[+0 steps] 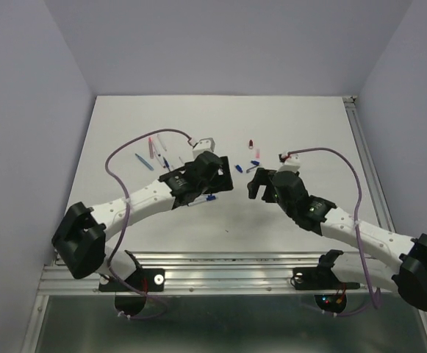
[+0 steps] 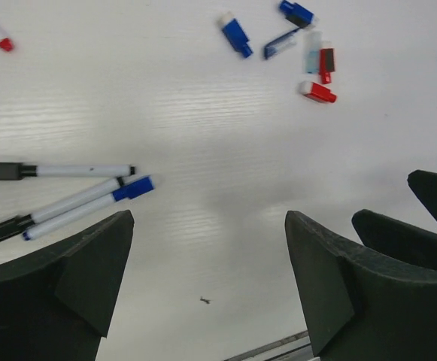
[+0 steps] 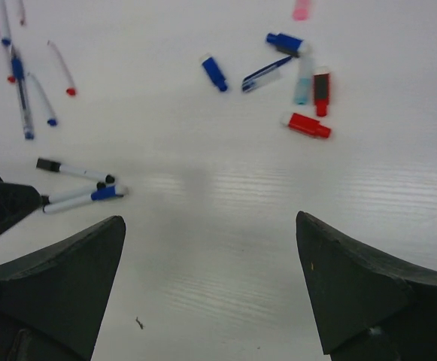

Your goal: Open the pen caps

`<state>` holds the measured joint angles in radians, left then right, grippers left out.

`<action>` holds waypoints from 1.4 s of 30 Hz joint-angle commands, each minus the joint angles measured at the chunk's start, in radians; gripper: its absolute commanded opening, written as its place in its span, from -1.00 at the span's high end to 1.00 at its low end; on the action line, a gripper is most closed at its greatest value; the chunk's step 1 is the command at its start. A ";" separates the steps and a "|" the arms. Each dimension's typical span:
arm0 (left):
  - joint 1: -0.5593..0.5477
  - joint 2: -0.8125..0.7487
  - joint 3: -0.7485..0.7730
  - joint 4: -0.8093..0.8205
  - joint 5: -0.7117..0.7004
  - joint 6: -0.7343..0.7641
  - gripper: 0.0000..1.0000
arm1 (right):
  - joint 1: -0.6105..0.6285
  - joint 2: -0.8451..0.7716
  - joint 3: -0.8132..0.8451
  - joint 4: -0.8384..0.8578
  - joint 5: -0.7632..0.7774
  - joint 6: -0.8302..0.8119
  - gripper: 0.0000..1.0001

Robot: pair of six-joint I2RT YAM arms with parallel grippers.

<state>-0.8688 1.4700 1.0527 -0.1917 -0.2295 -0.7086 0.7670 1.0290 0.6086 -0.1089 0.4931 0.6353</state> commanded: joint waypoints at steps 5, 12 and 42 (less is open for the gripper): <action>0.149 -0.262 -0.296 -0.066 -0.088 -0.156 -0.95 | 0.011 0.224 0.089 0.212 -0.410 -0.169 -1.00; 0.264 -0.433 -0.395 -0.090 -0.096 -0.189 -0.98 | 0.032 0.370 0.216 0.249 -0.531 -0.324 -1.00; 0.352 -0.643 -0.464 -0.199 -0.160 -0.213 -0.98 | 0.130 1.033 0.885 -0.074 -0.377 -0.784 -1.00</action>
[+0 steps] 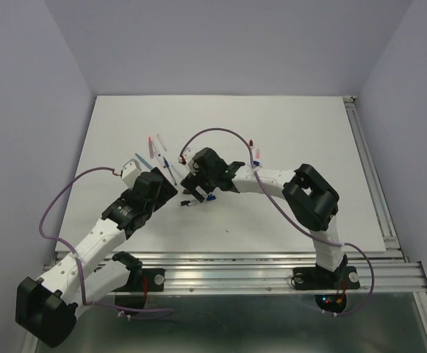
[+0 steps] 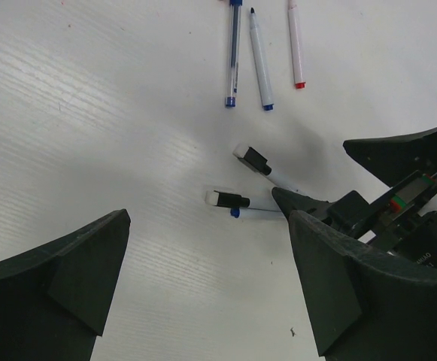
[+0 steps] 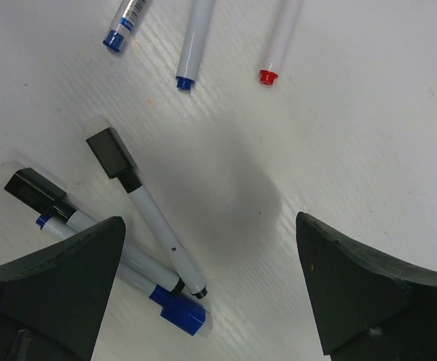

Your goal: Open the pen caps

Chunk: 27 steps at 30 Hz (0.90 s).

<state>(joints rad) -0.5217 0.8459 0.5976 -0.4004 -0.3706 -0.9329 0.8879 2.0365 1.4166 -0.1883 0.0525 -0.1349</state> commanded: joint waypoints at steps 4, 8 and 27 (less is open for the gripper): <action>0.003 -0.016 -0.015 0.015 -0.013 0.013 -0.98 | 0.008 0.034 0.082 0.026 0.072 -0.002 -1.00; 0.003 -0.013 -0.016 0.020 -0.008 0.019 -0.98 | 0.009 0.044 0.088 0.033 0.073 0.006 -1.00; 0.005 -0.002 -0.012 0.037 0.013 0.040 -0.98 | 0.008 0.108 0.108 -0.029 0.004 -0.022 -0.50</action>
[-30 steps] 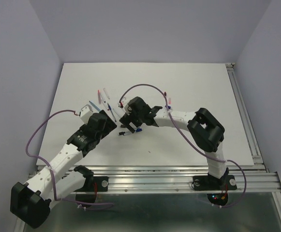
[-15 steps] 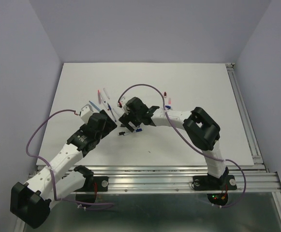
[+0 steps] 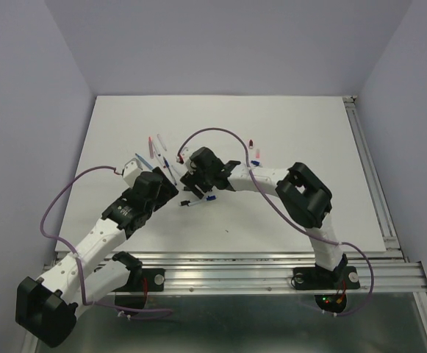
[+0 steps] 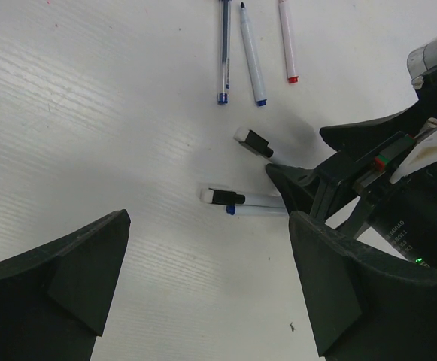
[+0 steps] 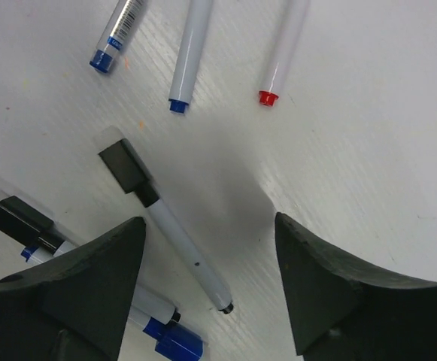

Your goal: Open the pen caps

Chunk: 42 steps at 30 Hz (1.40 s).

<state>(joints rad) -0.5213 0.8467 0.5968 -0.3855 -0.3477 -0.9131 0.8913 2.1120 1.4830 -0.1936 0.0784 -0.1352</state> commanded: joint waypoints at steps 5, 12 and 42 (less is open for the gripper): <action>0.004 0.003 -0.012 0.039 0.006 0.034 -0.98 | 0.005 0.017 -0.027 -0.020 -0.068 -0.024 -0.05; 0.006 0.023 -0.009 0.048 0.019 0.043 -0.98 | 0.006 -0.017 -0.121 0.002 -0.106 -0.023 0.35; 0.006 -0.020 -0.072 0.411 0.404 0.046 -0.98 | 0.006 -0.506 -0.420 0.227 -0.005 0.240 0.94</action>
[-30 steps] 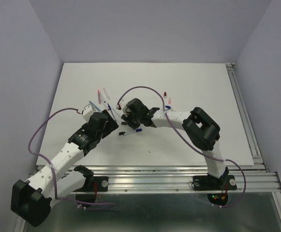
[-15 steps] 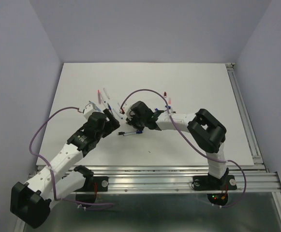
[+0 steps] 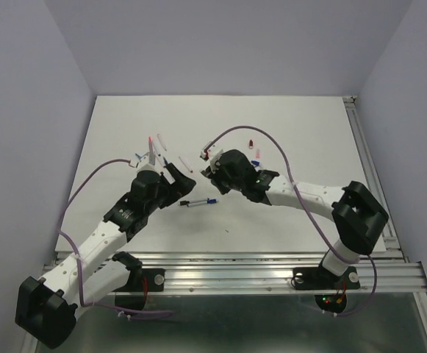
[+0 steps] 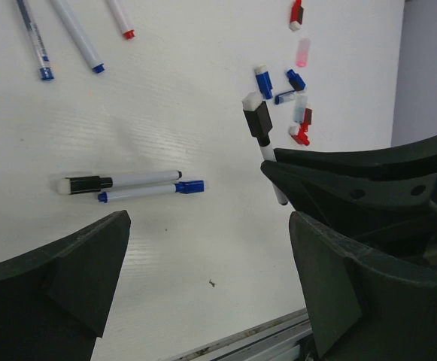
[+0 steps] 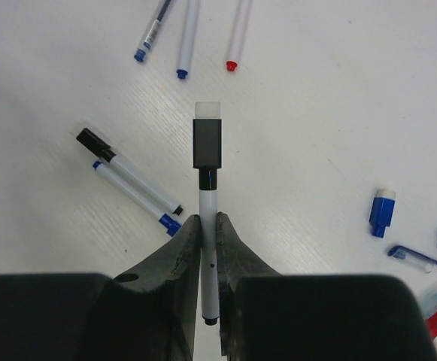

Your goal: Open the pen caps

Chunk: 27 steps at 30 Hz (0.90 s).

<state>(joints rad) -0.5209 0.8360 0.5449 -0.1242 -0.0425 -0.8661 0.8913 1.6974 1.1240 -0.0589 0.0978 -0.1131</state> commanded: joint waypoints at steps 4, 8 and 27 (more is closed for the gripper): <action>0.004 -0.006 -0.049 0.242 0.182 -0.031 -0.98 | 0.005 -0.195 -0.196 0.204 -0.169 0.395 0.94; -0.001 0.008 -0.071 0.285 0.207 -0.053 -0.94 | 0.011 -0.240 -0.260 0.271 -0.259 0.493 0.94; -0.041 0.069 -0.105 0.359 0.216 -0.076 0.69 | 0.040 -0.260 -0.263 0.332 -0.302 0.589 0.94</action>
<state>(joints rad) -0.5556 0.9016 0.4511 0.1978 0.1692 -0.9554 0.9230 1.4590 0.8604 0.2161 -0.1997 0.4583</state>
